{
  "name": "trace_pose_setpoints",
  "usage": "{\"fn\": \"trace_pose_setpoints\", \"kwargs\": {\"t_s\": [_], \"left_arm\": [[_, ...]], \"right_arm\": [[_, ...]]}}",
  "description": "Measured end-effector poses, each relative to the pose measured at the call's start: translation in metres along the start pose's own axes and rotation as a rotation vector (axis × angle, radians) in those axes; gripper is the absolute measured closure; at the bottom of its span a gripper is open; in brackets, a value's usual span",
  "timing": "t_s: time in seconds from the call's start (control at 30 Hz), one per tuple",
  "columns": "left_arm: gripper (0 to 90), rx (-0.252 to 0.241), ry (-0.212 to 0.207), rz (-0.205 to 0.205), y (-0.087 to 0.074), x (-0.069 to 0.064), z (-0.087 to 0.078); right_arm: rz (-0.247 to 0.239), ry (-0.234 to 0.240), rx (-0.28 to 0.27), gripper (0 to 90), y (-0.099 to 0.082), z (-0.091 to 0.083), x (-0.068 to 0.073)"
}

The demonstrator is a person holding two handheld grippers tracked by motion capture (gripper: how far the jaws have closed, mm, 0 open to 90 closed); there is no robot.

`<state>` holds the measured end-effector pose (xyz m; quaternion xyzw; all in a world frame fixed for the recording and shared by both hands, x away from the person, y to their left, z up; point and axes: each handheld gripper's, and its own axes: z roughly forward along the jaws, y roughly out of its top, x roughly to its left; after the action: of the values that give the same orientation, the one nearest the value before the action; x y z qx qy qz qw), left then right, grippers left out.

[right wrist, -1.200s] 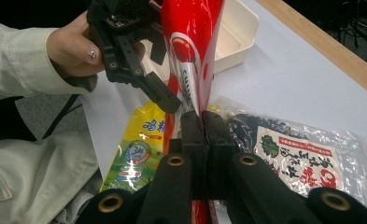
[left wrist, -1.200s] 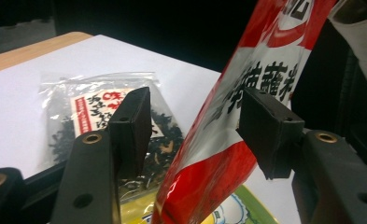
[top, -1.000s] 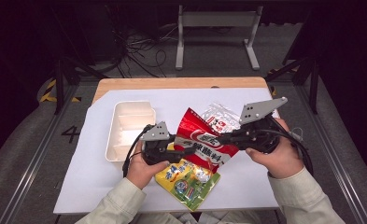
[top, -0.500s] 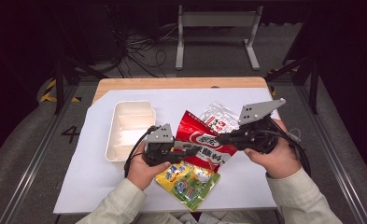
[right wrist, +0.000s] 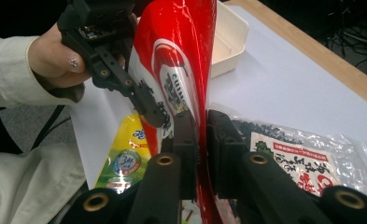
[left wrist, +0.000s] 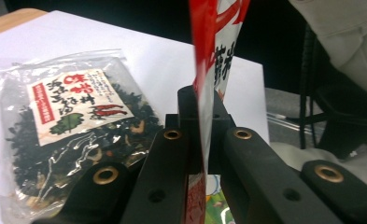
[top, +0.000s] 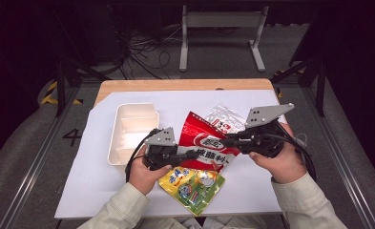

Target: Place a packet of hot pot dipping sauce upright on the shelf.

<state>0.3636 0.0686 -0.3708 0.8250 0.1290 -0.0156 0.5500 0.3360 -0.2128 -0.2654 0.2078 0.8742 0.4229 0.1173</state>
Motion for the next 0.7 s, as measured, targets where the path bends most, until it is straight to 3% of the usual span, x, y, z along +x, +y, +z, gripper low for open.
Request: {"fn": "trace_pose_setpoints", "kwargs": {"t_s": [0.17, 0.27, 0.4, 0.7], "left_arm": [[90.0, 0.021, 0.015, 0.017, 0.001, -0.001, -0.003], [90.0, -0.002, 0.013, 0.007, 0.001, 0.002, -0.009], [90.0, 0.007, 0.041, 0.01, 0.001, 0.004, -0.017], [90.0, 0.003, 0.07, 0.006, -0.001, 0.01, -0.03]], "right_arm": [[0.026, -0.042, -0.087, 68.6, -0.003, -0.008, -0.004], [0.054, -0.098, -0.125, 56.1, -0.008, -0.013, -0.007], [0.081, -0.131, -0.165, 52.3, -0.021, -0.018, -0.012], [0.152, -0.143, -0.247, 49.8, -0.046, -0.029, -0.02]]}}
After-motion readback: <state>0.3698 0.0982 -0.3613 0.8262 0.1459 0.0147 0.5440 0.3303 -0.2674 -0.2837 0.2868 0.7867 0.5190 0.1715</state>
